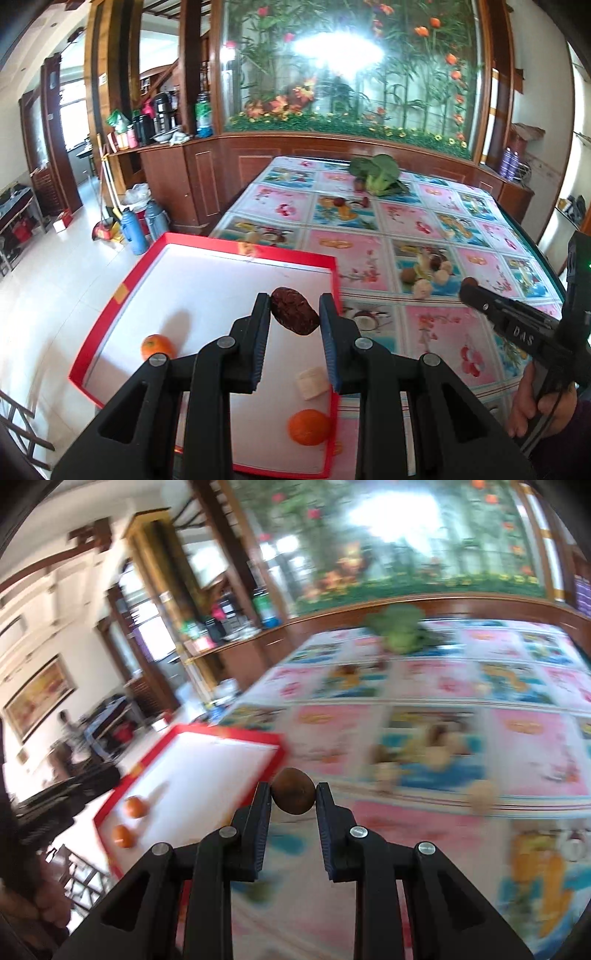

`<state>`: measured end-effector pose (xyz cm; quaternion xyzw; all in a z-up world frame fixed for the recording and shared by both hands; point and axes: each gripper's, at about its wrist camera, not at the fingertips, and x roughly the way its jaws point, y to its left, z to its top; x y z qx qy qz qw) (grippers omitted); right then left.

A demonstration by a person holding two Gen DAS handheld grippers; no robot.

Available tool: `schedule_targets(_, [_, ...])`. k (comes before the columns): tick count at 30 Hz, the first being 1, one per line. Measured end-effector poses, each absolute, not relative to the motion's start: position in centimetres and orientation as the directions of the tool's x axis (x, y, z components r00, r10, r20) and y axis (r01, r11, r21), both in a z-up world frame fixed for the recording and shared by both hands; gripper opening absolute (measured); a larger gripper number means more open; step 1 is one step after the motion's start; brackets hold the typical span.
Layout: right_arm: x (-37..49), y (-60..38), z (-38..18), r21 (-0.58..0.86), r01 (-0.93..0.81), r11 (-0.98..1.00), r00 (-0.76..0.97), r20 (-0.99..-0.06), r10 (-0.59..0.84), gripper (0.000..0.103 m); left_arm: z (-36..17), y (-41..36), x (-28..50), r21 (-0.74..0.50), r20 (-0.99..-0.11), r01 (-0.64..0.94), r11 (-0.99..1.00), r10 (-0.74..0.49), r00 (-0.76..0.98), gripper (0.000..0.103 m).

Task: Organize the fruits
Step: 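Carry the brown fruit and the date into the white tray and open both tools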

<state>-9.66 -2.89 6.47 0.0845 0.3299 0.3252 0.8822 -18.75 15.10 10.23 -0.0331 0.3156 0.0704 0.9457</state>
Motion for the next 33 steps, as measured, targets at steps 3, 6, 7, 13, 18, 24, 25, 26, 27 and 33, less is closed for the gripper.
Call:
schedule_targets(3, [-10.4,-0.2,6.4,0.368,-0.561,0.741,0.527,-0.532,0.663,0.023,10.0,16.4,-19.1,-0.02,-0.601,-0.183,0.983,0.135,0.788,0.029])
schedule_targets(6, [-11.3,2.0,6.1,0.351,-0.601,0.718,0.492,-0.545,0.679,0.023,9.6,18.1,-19.4,-0.029,-0.607,-0.215,0.976,0.153,0.779,0.029])
schedule_targets(7, [-11.7,2.8,6.0,0.345,-0.614,0.709,0.479,-0.551,0.683,0.023,9.3,18.8,-19.5,-0.03,-0.61,-0.23,0.973,0.164,0.775,0.029])
schedule_targets(13, [-12.7,5.9,5.4,0.326,-0.665,0.672,0.421,-0.579,0.698,0.023,7.8,23.6,-19.7,-0.026,-0.628,-0.35,0.936,0.257,0.734,0.029])
schedule_targets(18, [-13.1,7.8,4.4,0.315,-0.686,0.656,0.384,-0.609,0.694,0.023,6.2,26.6,-20.3,-0.025,-0.654,-0.416,0.909,0.3,0.695,0.029])
schedule_targets(24, [-14.1,9.1,3.3,0.296,-0.704,0.645,0.354,-0.641,0.681,0.023,5.0,27.3,-20.3,-0.019,-0.677,-0.42,0.907,0.297,0.673,0.029])
schedule_targets(25, [-14.2,9.2,3.2,0.295,-0.704,0.646,0.352,-0.644,0.679,0.023,4.7,27.2,-20.2,-0.015,-0.683,-0.416,0.909,0.295,0.669,0.029])
schedule_targets(26, [-14.2,9.3,3.1,0.294,-0.704,0.646,0.35,-0.648,0.676,0.023,4.6,27.1,-20.0,-0.012,-0.688,-0.413,0.911,0.292,0.664,0.029])
schedule_targets(27, [-14.3,9.4,2.9,0.292,-0.705,0.646,0.348,-0.652,0.674,0.023,4.3,27.2,-19.9,-0.01,-0.694,-0.412,0.911,0.29,0.659,0.029])
schedule_targets(33, [-14.8,9.7,2.6,0.279,-0.715,0.641,0.343,-0.659,0.669,0.024,4.1,27.0,-20.0,-0.006,-0.694,-0.416,0.909,0.296,0.657,0.029])
